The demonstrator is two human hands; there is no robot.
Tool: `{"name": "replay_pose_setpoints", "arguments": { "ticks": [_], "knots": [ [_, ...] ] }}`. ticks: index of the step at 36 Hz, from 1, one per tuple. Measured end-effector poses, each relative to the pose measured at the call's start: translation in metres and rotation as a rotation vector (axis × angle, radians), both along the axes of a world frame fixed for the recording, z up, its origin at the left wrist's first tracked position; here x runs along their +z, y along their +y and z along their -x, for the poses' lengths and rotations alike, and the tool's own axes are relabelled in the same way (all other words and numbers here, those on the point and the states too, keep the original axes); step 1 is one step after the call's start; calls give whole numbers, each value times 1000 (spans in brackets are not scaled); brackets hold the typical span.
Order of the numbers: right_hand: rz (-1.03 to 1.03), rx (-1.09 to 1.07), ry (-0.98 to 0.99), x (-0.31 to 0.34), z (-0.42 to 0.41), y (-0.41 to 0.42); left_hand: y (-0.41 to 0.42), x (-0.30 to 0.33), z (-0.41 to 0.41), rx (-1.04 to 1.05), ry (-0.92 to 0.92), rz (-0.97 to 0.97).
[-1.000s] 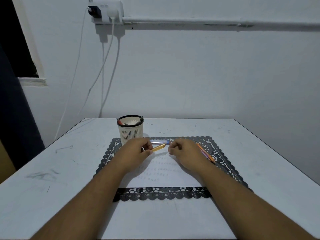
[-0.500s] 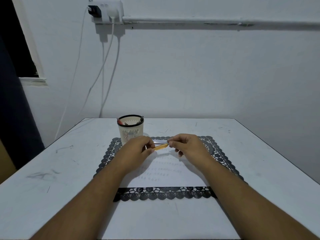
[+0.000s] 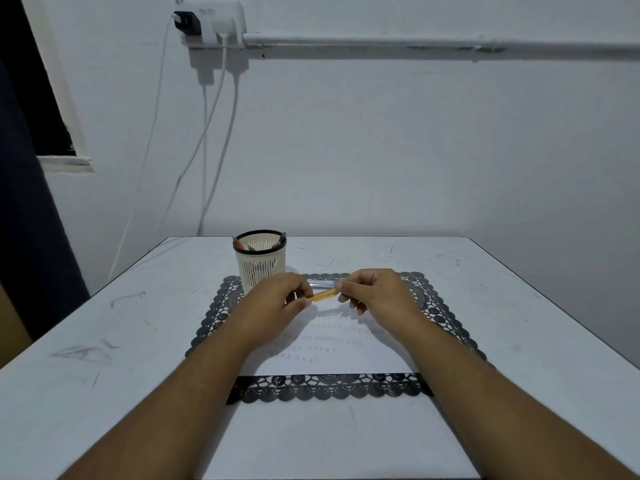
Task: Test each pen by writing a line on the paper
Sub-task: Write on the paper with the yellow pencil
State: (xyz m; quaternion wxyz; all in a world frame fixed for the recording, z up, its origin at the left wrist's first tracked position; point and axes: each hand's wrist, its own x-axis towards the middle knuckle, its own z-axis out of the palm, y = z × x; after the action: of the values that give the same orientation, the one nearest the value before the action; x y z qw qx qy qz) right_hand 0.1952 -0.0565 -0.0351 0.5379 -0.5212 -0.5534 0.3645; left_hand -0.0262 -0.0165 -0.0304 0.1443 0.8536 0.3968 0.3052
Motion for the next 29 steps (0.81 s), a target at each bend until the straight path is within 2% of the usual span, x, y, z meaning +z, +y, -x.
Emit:
{"name": "replay_pose_setpoints", "arguments": {
  "ticks": [7, 14, 19, 24, 29],
  "knots": [
    [11, -45, -27, 0, 2, 0, 0, -1, -1, -23, -42, -6],
    [-11, -112, -224, 0, 5, -2, 1, -3, -3, -21, -51, -14],
    [-39, 52, 23, 2, 10, -3, 4, -7, -4, -20, -114, -10],
    [-92, -8, 296, 3, 17, 0, 5, -10, -9, -77, -237, 96],
    [-163, 19, 567, 7, 22, 1, 3, -11, -13, -121, -250, 135]
  ]
}}
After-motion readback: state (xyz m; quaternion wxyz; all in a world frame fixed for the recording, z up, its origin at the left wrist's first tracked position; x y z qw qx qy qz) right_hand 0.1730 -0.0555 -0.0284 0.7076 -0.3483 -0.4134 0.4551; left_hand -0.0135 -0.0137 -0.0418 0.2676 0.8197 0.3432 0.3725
